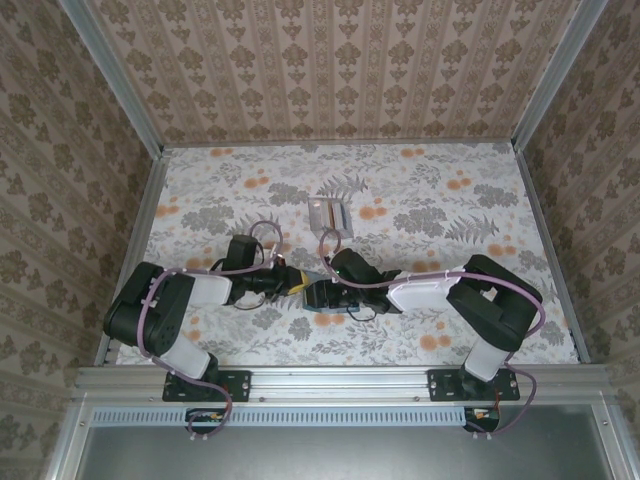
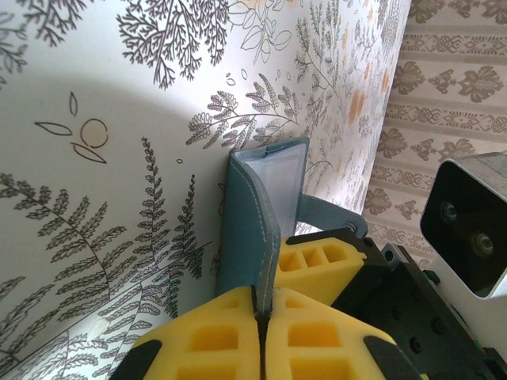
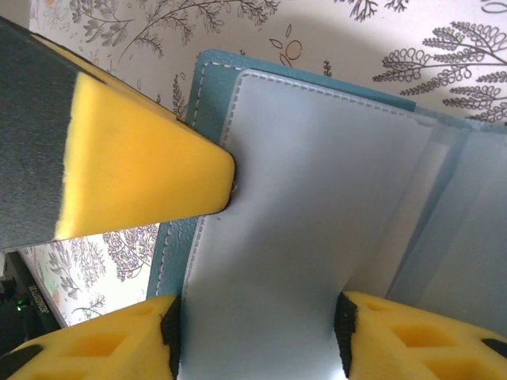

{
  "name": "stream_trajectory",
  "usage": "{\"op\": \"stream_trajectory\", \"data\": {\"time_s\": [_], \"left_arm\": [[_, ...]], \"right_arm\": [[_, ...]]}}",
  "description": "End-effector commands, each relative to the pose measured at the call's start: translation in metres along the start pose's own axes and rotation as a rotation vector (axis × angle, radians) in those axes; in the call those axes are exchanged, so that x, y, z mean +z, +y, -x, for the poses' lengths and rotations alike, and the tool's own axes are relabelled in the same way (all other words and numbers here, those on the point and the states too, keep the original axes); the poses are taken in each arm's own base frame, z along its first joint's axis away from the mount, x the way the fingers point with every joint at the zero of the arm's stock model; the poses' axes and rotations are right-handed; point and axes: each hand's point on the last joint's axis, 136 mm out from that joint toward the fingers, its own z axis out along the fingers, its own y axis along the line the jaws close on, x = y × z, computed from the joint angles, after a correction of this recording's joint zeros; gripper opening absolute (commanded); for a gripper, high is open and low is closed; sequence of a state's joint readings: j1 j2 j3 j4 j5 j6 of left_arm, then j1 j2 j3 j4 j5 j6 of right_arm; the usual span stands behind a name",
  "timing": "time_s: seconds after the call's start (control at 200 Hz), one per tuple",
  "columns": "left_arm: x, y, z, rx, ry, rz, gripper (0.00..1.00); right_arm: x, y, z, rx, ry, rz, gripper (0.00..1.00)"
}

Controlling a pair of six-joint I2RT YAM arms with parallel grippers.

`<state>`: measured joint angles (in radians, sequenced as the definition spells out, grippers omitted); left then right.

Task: Put the credit cards into the card holder

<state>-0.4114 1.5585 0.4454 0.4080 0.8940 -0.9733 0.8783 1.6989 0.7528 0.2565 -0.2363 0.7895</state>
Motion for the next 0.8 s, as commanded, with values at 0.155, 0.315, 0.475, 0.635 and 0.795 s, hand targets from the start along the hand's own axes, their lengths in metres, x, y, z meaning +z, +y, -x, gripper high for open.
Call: {"op": "stream_trajectory", "data": {"time_s": [0.155, 0.315, 0.475, 0.635, 0.795], "left_arm": [[0.001, 0.003, -0.004, -0.012, 0.022, 0.007, 0.23], [0.0, 0.002, -0.004, -0.004, 0.016, 0.012, 0.3], [-0.001, 0.008, -0.005, 0.002, 0.015, 0.044, 0.3], [-0.001, 0.009, -0.004, 0.0, 0.012, 0.048, 0.31], [-0.002, 0.011, -0.003, 0.002, 0.01, 0.057, 0.31]], "right_arm": [[-0.008, -0.001, 0.001, -0.017, -0.008, -0.025, 0.51], [-0.011, 0.001, 0.003, -0.01, -0.026, 0.006, 0.52], [-0.015, 0.002, 0.004, -0.014, -0.047, 0.029, 0.47], [-0.017, 0.004, 0.007, -0.007, -0.066, 0.059, 0.47], [-0.018, 0.0, 0.007, 0.006, -0.071, 0.064, 0.46]]}}
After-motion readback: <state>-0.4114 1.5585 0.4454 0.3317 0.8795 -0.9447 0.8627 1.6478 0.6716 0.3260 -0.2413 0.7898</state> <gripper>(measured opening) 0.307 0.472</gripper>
